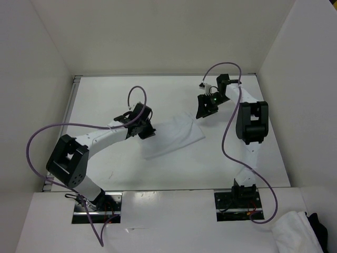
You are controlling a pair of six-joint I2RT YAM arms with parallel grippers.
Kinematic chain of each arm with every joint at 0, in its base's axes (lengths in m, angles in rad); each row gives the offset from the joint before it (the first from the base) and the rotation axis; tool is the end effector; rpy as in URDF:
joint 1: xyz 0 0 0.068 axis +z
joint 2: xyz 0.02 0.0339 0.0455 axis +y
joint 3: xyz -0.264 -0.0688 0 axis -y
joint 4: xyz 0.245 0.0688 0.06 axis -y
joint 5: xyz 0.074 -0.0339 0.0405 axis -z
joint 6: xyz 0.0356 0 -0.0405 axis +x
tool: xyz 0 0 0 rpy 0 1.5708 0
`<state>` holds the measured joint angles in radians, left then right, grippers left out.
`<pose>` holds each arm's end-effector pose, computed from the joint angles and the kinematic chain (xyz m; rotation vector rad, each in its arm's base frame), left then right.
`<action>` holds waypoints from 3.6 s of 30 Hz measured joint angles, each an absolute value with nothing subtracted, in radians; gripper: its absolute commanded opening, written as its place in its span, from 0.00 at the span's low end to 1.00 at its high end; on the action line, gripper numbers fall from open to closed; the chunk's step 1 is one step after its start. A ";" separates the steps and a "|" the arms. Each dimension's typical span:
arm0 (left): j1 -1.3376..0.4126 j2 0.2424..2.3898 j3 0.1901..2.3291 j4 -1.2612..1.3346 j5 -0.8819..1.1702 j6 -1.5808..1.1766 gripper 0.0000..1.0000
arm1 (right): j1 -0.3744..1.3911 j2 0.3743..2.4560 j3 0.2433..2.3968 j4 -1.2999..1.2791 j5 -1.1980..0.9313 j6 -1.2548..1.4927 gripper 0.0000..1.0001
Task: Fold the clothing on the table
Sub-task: Fold the skirt
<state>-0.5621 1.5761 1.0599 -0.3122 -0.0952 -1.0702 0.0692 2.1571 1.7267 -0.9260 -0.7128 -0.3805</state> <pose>0.2879 -0.1773 0.2281 -0.6719 2.4035 -0.6261 0.4326 0.0533 0.1871 -0.7003 2.5816 0.9384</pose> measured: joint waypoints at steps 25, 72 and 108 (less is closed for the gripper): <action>-0.479 1.481 0.823 -0.475 -0.192 -1.135 0.02 | 0.169 2.287 1.766 -0.927 -0.668 -0.400 0.31; -0.632 1.787 1.014 -0.192 -0.065 -1.134 0.00 | 0.424 1.972 1.756 -0.863 -0.708 -0.086 0.00; -0.637 1.569 0.959 -0.330 -0.160 -1.161 0.00 | 0.360 1.953 1.605 -0.833 -0.993 -0.261 0.00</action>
<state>-0.6373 1.5692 0.9592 -0.3302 -0.1604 -1.1610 0.3595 1.9526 1.6047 -0.8330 -0.9928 -0.2607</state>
